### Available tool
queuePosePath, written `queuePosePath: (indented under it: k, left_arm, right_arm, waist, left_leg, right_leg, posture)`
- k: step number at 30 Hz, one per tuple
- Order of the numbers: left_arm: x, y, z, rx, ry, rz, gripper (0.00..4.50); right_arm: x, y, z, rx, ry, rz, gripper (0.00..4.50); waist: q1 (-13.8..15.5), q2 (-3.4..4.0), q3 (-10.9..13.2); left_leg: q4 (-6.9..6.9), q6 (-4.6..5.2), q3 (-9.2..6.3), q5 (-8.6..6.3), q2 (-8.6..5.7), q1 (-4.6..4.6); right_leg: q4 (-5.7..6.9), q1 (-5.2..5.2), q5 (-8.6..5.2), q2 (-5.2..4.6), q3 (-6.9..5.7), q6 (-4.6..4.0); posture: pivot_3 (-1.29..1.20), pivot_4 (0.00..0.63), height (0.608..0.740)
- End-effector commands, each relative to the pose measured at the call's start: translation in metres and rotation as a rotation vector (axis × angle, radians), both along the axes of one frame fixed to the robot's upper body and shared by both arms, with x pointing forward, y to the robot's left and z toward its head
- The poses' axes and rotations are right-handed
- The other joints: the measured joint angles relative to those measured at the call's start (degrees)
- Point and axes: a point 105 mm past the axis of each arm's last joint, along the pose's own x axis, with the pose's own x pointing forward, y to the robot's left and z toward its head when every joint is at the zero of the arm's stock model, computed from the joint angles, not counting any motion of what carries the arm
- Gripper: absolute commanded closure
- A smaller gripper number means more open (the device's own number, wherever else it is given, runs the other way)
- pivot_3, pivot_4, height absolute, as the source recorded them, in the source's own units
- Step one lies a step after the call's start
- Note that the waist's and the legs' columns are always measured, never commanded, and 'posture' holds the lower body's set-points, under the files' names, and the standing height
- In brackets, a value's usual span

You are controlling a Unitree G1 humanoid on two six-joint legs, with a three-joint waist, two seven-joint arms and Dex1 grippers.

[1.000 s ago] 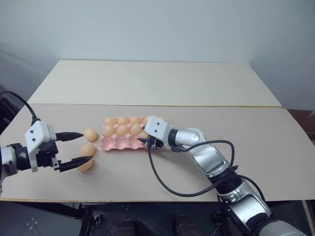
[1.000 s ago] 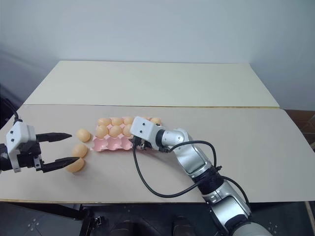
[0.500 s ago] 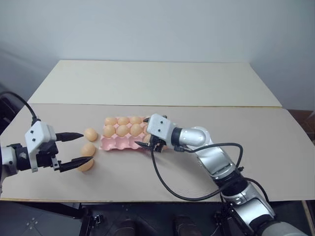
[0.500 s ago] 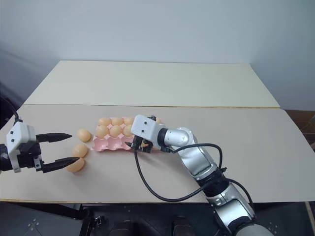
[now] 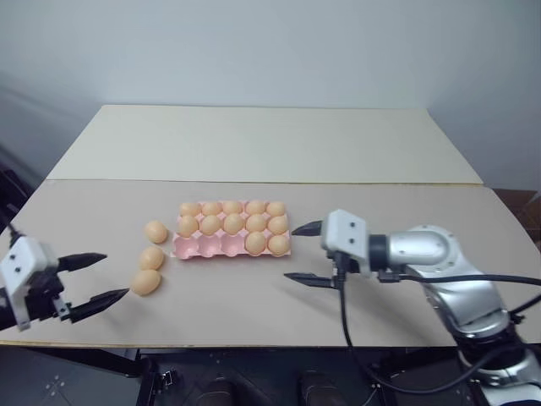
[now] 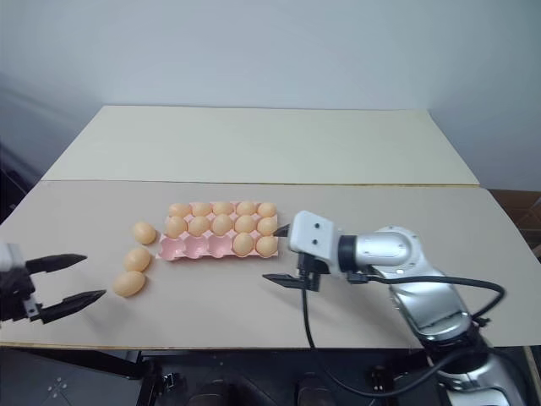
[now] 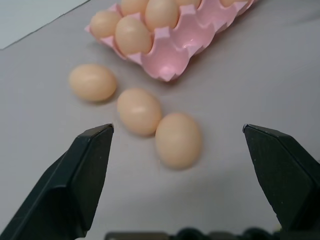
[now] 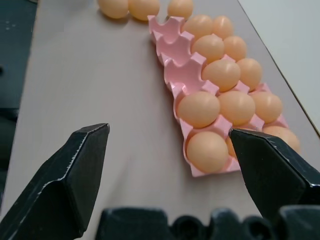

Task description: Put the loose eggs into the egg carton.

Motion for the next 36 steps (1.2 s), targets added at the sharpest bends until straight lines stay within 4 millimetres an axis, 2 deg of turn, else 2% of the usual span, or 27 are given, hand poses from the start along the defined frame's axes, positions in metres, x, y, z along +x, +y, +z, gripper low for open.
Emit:
queuePosePath:
  k: [1,6,12,15,23,32,36]
  left_arm:
    - [-0.013,0.011,0.005,0.001,-0.008,0.038,0.00]
    - [-0.021,0.022,-0.010,-0.026,0.035,0.102,0.00]
    - [-0.006,0.019,-0.023,-0.088,0.008,0.140,0.00]
    - [0.004,0.015,-0.025,-0.138,-0.006,0.137,0.00]
    - [0.029,-0.002,-0.047,-0.119,-0.002,0.135,0.00]
    - [0.044,-0.024,-0.055,-0.141,-0.034,0.135,0.00]
    - [0.045,-0.032,-0.058,-0.146,-0.038,0.120,0.00]
  right_arm:
    - [-0.010,-0.006,0.011,0.002,-0.020,0.029,0.04]
    - [-0.009,-0.012,0.009,-0.002,-0.014,-0.013,0.04]
    - [-0.005,-0.011,0.009,0.022,-0.019,-0.055,0.04]
    - [-0.002,-0.011,0.011,0.030,-0.034,-0.076,0.04]
    - [0.005,-0.015,0.017,0.044,-0.073,-0.142,0.04]
    - [0.009,-0.016,0.021,0.059,-0.095,-0.170,0.04]
    - [0.011,-0.017,0.022,0.052,-0.108,-0.178,0.04]
  waist:
    - [0.11,0.00,0.00]
    - [0.14,-0.02,-0.01]
    - [0.33,-0.05,-0.03]
    - [0.31,-0.07,-0.04]
    - [0.13,-0.07,-0.04]
    - [0.21,-0.07,-0.04]
    - [0.18,-0.09,-0.05]
  left_leg:
    - [0.00,0.00,0.00,0.00,0.00,0.00]
    - [0.00,0.00,0.00,0.00,-0.02,0.03]
    - [0.00,0.00,0.00,0.00,-0.03,0.00]
    - [0.00,0.00,-0.01,0.00,-0.03,0.00]
    - [0.00,0.00,0.00,0.00,-0.03,0.00]
    - [0.00,0.00,0.00,0.00,-0.05,-0.01]
    - [0.01,0.00,-0.01,0.00,-0.05,-0.03]
  right_leg:
    - [0.00,0.00,0.00,0.00,0.00,0.00]
    - [0.01,0.03,0.00,-0.01,0.00,0.00]
    - [0.00,0.02,0.00,-0.03,0.00,0.00]
    - [0.01,0.02,0.00,-0.03,0.00,0.00]
    - [0.04,0.01,0.00,-0.02,0.01,0.00]
    - [0.07,0.00,0.01,-0.05,0.02,0.00]
    - [0.06,-0.01,0.01,-0.05,0.02,0.00]
  posture:
    - [0.00,0.150,0.740]
    - [0.00,0.150,0.740]
    - [0.00,0.150,0.740]
    - [0.00,0.150,0.740]
    - [0.00,0.150,0.740]
    - [0.00,0.150,0.740]
    - [0.00,0.150,0.740]
